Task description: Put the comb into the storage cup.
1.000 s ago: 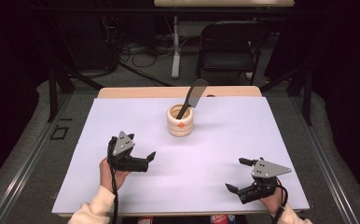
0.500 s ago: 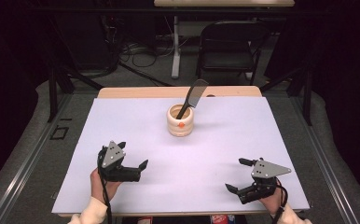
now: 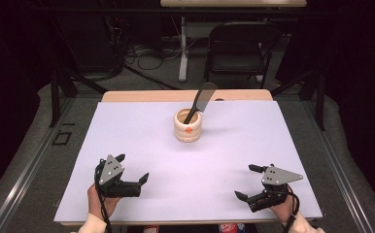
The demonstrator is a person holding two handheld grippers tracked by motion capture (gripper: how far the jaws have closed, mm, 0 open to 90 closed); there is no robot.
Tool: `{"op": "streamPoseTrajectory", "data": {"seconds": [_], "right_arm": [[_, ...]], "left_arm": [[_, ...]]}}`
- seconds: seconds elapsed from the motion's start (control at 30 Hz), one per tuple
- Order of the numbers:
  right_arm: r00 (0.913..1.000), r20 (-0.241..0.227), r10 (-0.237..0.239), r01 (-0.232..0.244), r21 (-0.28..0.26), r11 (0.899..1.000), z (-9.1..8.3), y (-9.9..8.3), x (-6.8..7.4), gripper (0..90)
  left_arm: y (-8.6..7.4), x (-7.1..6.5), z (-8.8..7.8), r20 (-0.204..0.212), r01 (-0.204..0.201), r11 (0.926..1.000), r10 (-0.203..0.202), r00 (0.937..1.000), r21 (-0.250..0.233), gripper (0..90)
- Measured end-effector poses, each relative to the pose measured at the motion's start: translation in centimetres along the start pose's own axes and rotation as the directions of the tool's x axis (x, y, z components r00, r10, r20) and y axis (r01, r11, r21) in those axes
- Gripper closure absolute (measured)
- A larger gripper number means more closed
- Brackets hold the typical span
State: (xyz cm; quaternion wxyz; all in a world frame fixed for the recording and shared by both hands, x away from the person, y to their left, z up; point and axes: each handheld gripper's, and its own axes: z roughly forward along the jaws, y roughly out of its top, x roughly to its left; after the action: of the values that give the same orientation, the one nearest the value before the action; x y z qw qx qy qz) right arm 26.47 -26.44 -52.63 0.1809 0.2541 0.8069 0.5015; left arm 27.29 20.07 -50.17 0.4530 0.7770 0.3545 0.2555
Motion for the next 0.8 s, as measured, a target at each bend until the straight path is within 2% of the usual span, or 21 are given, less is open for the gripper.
{"op": "streamPoseTrajectory", "data": {"seconds": [0.4,0.8], "right_arm": [[1.0,0.002,0.001,-0.001,0.002,1.0,0.0,0.0,0.0,0.0],[1.0,0.002,0.001,-0.002,0.005,1.0,0.0,0.0,0.0,0.0]], "left_arm": [[-1.5,-1.0,-0.8,0.007,-0.012,0.9998,0.012,0.9999,0.014,0.0],[-2.4,-1.2,-1.6,0.002,0.0,0.9999,0.0,1.0,0.012,0.0]]}}
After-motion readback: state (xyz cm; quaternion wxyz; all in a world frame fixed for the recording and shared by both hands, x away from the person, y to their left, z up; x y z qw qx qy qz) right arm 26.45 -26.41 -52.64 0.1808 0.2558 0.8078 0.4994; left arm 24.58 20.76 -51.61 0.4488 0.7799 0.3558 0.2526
